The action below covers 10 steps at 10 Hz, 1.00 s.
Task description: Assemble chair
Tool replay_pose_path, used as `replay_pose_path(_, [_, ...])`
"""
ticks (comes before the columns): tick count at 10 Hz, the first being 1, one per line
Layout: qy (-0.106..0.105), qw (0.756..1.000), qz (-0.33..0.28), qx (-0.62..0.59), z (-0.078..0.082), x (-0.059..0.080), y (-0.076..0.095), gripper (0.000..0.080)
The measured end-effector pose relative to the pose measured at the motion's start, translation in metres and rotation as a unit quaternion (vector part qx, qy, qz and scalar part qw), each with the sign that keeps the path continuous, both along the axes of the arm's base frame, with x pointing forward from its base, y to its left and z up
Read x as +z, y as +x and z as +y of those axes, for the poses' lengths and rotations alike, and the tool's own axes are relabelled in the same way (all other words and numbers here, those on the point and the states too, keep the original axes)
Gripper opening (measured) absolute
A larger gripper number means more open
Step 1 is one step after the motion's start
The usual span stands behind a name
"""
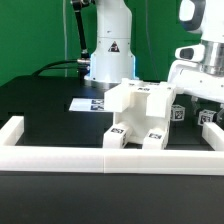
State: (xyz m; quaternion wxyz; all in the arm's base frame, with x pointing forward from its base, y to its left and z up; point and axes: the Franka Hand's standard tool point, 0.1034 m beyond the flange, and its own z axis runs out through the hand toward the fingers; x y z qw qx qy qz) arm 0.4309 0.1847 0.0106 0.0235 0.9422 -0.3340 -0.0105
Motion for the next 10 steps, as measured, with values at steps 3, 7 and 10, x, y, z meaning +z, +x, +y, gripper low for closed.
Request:
replay_pose_path(3, [0.0, 1.0, 0.0, 0.0, 0.0, 0.0, 0.0, 0.0286])
replay_pose_path(7, [0.016, 1.0, 0.014, 0.02, -0.008, 0.04, 0.009, 0.0287])
replay_pose_path(10, [0.037, 0.998, 0.017, 0.039, -0.03, 0.082, 0.025, 0.0288])
